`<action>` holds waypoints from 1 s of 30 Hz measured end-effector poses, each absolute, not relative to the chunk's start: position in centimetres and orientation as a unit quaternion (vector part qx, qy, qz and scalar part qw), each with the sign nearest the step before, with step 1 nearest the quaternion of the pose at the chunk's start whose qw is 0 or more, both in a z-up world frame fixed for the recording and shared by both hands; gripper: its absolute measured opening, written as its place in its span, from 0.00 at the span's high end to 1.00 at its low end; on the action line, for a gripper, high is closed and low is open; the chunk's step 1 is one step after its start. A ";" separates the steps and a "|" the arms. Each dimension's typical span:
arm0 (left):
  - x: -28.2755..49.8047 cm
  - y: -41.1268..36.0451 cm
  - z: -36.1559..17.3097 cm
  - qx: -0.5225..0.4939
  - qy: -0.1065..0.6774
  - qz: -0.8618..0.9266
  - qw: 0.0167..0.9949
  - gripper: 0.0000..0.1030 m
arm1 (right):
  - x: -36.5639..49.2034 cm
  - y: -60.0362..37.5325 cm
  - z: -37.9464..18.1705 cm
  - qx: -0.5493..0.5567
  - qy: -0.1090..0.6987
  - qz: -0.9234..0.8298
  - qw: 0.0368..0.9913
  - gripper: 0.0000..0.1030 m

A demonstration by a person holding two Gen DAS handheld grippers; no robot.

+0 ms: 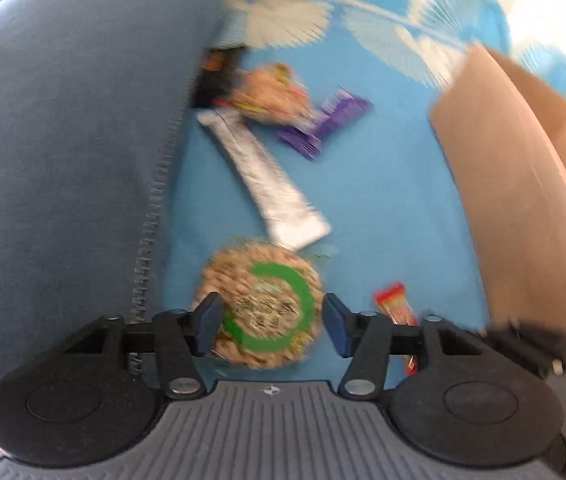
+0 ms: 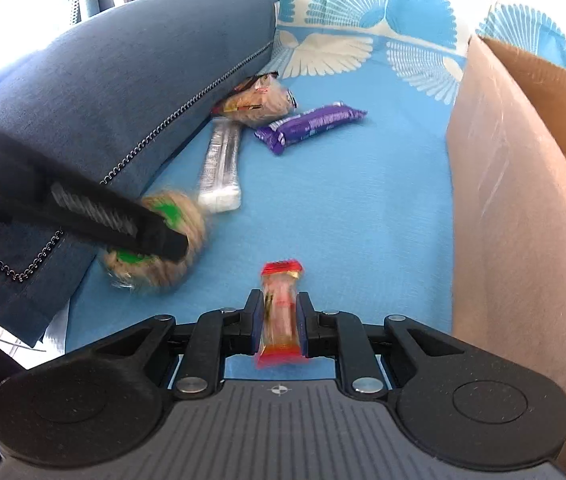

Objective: Organize snacks
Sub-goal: 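Grasp the small red candy with the right tool while the left tool grasps the peanut pack, then lift the red candy with the right tool while the left tool lifts the peanut pack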

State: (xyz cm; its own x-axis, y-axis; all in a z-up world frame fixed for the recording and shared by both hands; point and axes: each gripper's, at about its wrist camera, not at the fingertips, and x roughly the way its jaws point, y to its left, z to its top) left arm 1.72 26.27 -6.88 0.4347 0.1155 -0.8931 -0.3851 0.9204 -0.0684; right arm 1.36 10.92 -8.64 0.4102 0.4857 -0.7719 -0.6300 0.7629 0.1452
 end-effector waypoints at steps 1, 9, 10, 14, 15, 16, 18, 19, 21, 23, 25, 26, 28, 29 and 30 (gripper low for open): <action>1.6 26.4 -7.0 -0.142 0.508 0.148 0.837 0.38 | 1.4 10.8 -8.6 -0.083 0.430 0.333 0.835 0.83; 3.4 25.2 -7.7 -0.110 0.525 0.170 0.827 0.18 | 1.3 10.5 -8.9 -0.089 0.436 0.340 0.829 0.81; 3.6 24.9 -7.8 -0.101 0.526 0.179 0.826 0.18 | 1.4 10.5 -8.9 -0.089 0.437 0.339 0.828 0.81; 4.3 24.2 -8.6 -0.064 0.538 0.206 0.815 0.15 | 1.4 10.6 -9.2 -0.093 0.440 0.341 0.826 0.80; 4.5 24.1 -8.7 -0.060 0.539 0.209 0.814 0.14 | 1.5 10.7 -9.2 -0.094 0.441 0.341 0.825 0.80; 4.6 24.1 -8.8 -0.057 0.540 0.211 0.813 0.13 | 1.6 10.8 -9.3 -0.095 0.442 0.341 0.825 0.79; 5.1 24.1 -9.3 -0.053 0.543 0.216 0.810 0.12 | 1.7 10.9 -9.4 -0.095 0.443 0.341 0.824 0.79; 5.4 24.1 -9.6 -0.051 0.545 0.219 0.808 0.12 | 1.8 10.9 -9.5 -0.096 0.443 0.341 0.823 0.79; 5.9 24.2 -10.2 -0.048 0.551 0.221 0.803 0.12 | 1.8 11.0 -9.5 -0.097 0.444 0.341 0.823 0.79; 6.0 24.3 -10.4 -0.053 0.550 0.221 0.804 0.12 | 1.8 11.0 -9.6 -0.097 0.445 0.341 0.823 0.79; 6.1 24.6 -10.6 -0.060 0.547 0.221 0.805 0.14 | 1.7 11.0 -9.6 -0.097 0.445 0.341 0.823 0.79; 6.0 24.6 -10.5 -0.064 0.545 0.221 0.806 0.19 | 1.7 11.0 -9.6 -0.097 0.445 0.340 0.823 0.79; 5.8 24.8 -10.2 -0.071 0.538 0.223 0.810 0.20 | 1.7 11.0 -9.7 -0.096 0.445 0.340 0.823 0.79; 5.6 24.8 -10.0 -0.074 0.534 0.221 0.813 0.20 | 1.7 11.0 -9.7 -0.096 0.443 0.340 0.824 0.81; 5.4 24.7 -9.8 -0.075 0.529 0.219 0.816 0.20 | 1.6 11.0 -9.7 -0.097 0.440 0.340 0.825 0.82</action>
State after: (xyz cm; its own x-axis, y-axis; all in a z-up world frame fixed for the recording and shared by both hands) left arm 5.42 24.74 -9.77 0.3444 0.2787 -0.8965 -0.4365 0.8930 0.1099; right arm 1.61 11.01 -9.69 0.3807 0.4762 -0.7926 -0.6463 0.7501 0.1402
